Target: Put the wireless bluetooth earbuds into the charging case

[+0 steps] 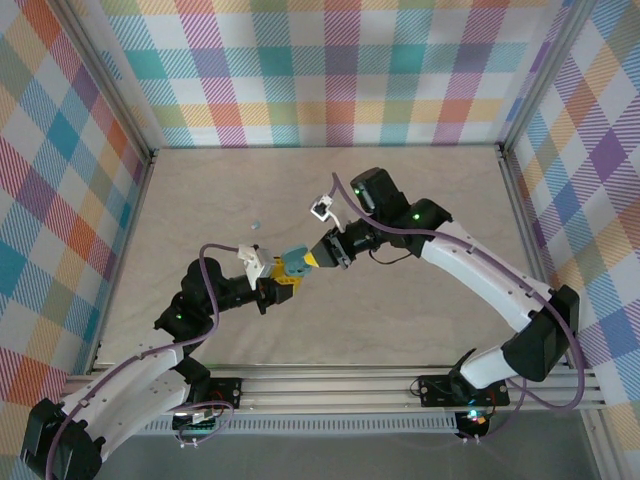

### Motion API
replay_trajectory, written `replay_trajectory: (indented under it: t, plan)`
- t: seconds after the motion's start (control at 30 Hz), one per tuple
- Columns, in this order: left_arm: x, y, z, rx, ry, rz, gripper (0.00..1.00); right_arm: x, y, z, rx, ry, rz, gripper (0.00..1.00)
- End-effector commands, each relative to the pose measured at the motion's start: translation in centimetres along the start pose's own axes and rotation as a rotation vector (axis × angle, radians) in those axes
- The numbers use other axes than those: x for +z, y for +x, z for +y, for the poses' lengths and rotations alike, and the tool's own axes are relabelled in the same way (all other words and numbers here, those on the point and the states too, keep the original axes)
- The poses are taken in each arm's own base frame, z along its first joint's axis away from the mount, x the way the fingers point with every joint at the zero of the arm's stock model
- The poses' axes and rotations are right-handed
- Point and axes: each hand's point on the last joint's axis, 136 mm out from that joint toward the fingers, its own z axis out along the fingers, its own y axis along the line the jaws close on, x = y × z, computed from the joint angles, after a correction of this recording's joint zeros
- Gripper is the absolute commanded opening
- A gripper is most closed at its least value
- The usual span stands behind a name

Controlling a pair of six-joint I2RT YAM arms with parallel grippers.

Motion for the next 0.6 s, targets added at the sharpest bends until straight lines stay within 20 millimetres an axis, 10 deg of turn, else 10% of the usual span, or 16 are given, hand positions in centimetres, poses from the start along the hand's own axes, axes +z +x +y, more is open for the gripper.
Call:
replay_trajectory:
  t: [0.0,0.57]
  plan:
    - [-0.2,-0.8,-0.8,0.017,0.035,-0.042,0.12,0.5,-0.9,0.8,-0.060,-0.047,-0.007,0.13]
    - [-0.5,-1.8,-1.4,0.013,0.060,-0.074,0.12,1.9,0.1,0.1,-0.060,-0.078,0.025,0.14]
